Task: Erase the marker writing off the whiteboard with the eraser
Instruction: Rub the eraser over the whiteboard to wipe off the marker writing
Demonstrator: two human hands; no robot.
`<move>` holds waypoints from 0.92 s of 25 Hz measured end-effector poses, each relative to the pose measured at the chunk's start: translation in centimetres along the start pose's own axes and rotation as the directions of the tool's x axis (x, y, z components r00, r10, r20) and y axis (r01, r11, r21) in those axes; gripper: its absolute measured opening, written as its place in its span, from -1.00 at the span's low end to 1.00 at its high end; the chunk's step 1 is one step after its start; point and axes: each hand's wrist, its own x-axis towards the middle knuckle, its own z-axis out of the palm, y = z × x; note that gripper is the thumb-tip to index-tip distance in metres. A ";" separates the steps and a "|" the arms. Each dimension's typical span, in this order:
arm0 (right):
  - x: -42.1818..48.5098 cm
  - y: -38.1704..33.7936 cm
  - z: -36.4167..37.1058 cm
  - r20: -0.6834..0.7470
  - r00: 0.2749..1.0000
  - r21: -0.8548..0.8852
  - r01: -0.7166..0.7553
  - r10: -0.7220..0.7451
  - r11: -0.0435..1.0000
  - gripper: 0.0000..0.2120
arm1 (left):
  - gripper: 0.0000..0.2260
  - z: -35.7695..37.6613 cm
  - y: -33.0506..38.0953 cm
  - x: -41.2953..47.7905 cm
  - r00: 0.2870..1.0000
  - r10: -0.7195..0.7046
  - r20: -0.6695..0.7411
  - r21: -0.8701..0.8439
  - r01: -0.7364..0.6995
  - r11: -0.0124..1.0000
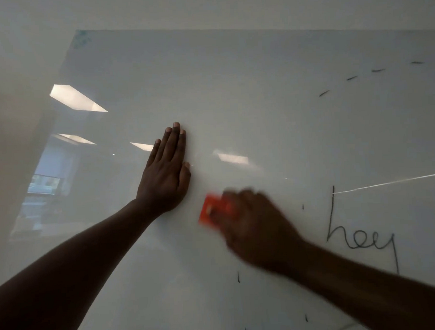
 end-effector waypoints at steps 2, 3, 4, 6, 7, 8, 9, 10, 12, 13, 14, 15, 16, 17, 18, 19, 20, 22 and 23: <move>-3.0 -1.8 -0.4 0.188 0.925 0.086 0.320 -0.331 0.943 -0.66 | -0.41 0.1 0.1 0.0 1.000 0.000 -0.012 0.000 0.000 1.000; -2.8 0.1 -1.2 0.214 0.878 0.119 0.411 -0.428 0.904 -0.65 | -0.41 0.1 0.0 -0.1 1.000 -0.002 -0.020 -0.001 0.002 1.000; -1.9 3.1 -2.0 0.200 0.869 0.073 0.448 -0.453 0.891 -0.64 | -0.41 0.2 0.0 -0.1 1.000 0.002 -0.028 -0.003 -0.002 1.000; 1.0 10.5 -4.2 0.095 0.966 -0.082 0.249 -0.241 0.965 -0.61 | -0.41 0.2 0.0 -0.1 0.999 0.011 -0.031 -0.006 -0.011 1.000; 2.5 14.2 -5.8 -0.005 1.000 -0.169 0.018 -0.019 0.985 -0.61 | -0.41 0.2 0.0 -0.1 0.999 0.014 -0.030 -0.001 -0.014 1.000; 3.3 17.0 -7.0 -0.113 0.972 -0.199 -0.228 0.208 0.953 -0.60 | -0.41 0.2 0.0 -0.1 0.999 0.014 -0.032 0.006 -0.014 1.000; 3.5 17.7 -7.1 -0.190 0.899 -0.175 -0.427 0.395 0.887 -0.58 | -0.41 0.1 0.2 0.0 0.999 0.012 -0.033 0.012 -0.011 1.000; 3.1 16.2 -6.1 -0.209 0.847 -0.157 -0.523 0.490 0.838 -0.57 | -0.41 0.1 0.1 -0.2 0.999 0.009 -0.031 0.020 -0.008 1.000; -0.4 9.3 -3.8 -0.048 0.908 -0.076 -0.420 0.417 0.905 -0.61 | -0.40 -0.2 0.4 -0.1 1.000 0.011 -0.016 0.036 -0.010 0.999; -3.2 4.9 -2.5 0.065 0.974 0.022 -0.218 0.216 0.976 -0.64 | -0.39 -0.4 0.5 -0.1 1.000 0.008 -0.002 0.053 -0.007 0.999; -6.3 1.4 -1.8 0.165 0.984 0.093 0.051 -0.066 0.994 -0.65 | -0.38 -0.6 0.8 0.1 1.000 0.001 0.016 0.072 -0.002 0.997; -8.7 -0.3 -2.1 0.253 0.928 0.132 0.249 -0.276 0.959 -0.62 | -0.37 -0.8 1.1 0.2 0.999 -0.005 0.037 0.093 0.002 0.996; -9.7 0.4 -2.8 0.295 0.865 0.170 0.369 -0.405 0.914 -0.58 | -0.35 -1.0 1.2 0.4 0.998 -0.009 0.055 0.120 0.002 0.993; -9.4 2.9 -4.0 0.273 0.851 0.170 0.417 -0.449 0.893 -0.55 | -0.34 -1.2 1.3 0.5 0.998 -0.010 0.069 0.146 0.000 0.989; -8.2 6.3 -5.1 0.230 0.879 0.110 0.403 -0.418 0.908 -0.54 | -0.34 -1.4 1.3 0.6 0.997 -0.008 0.077 0.168 -0.005 0.986; -6.7 10.0 -6.3 0.176 0.937 0.026 0.301 -0.301 0.953 -0.56 | -0.34 -1.5 1.4 0.6 0.996 -0.003 0.084 0.185 -0.013 0.983; -5.1 13.8 -8.1 0.100 0.990 -0.079 0.111 -0.103 0.991 -0.59 | -0.33 -1.5 1.6 0.7 0.996 -0.002 0.089 0.193 -0.015 0.981; -3.3 18.7 -10.2 -0.087 0.945 -0.196 -0.328 0.317 0.924 -0.61 | -0.33 -1.5 2.7 1.2 0.997 -0.012 0.078 0.190 -0.003 0.982; -3.4 18.6 -9.7 -0.144 0.878 -0.201 -0.478 0.457 0.855 -0.60 | -0.33 -1.4 3.7 1.7 0.998 -0.009 0.068 0.177 -0.003 0.984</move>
